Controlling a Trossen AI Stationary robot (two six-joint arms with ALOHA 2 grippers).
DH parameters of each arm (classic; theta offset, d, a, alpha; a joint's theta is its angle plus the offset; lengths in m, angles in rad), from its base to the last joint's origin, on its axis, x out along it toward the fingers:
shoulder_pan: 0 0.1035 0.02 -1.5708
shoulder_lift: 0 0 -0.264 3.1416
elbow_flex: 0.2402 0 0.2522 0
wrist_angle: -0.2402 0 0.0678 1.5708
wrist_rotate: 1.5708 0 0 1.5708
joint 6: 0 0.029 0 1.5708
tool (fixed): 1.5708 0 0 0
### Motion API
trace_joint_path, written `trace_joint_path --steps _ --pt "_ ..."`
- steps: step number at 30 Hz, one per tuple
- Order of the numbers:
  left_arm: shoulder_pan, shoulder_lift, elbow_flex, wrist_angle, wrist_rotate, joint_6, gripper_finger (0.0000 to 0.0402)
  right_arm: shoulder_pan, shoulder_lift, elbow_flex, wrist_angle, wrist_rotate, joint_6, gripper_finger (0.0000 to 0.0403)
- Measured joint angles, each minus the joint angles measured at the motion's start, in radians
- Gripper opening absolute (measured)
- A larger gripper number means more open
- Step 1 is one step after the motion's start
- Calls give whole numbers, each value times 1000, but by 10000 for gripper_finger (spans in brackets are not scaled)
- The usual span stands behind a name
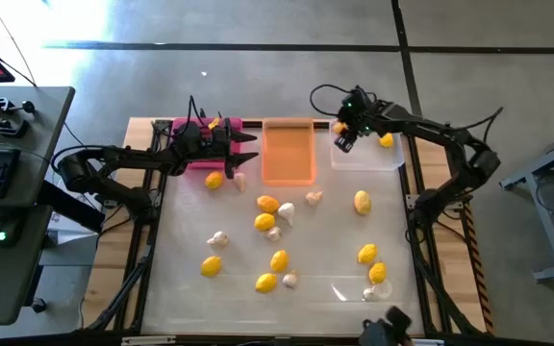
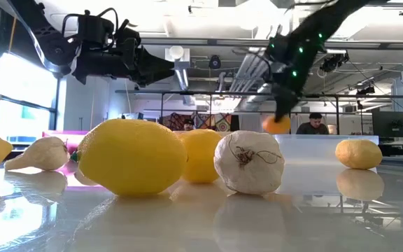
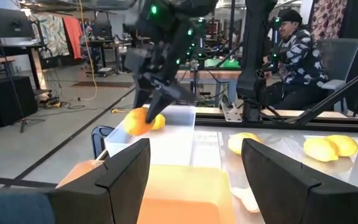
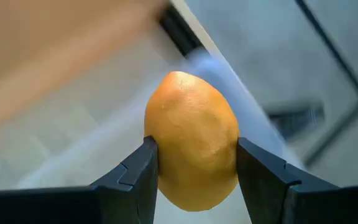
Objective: Sort produce into baskets
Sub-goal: Remove the yellow lemon from the orange bin and put it into the transparent bin
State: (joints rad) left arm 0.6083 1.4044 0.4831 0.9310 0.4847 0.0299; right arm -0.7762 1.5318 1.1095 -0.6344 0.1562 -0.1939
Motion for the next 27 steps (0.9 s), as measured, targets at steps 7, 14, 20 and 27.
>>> trace_joint_path --steps 7,14,20,27 --pt "0 0 0 0 0 -2 238 -11 0 -78 -106 152 399 168" --pt "0 0 0 0 0 -21 238 -11 -1 -176 -137 262 590 167" --pt "0 0 0 -1 1 -19 238 -2 -5 -179 -267 281 671 167" --pt "0 0 0 -3 4 -19 238 -10 -6 -179 -379 335 792 167"
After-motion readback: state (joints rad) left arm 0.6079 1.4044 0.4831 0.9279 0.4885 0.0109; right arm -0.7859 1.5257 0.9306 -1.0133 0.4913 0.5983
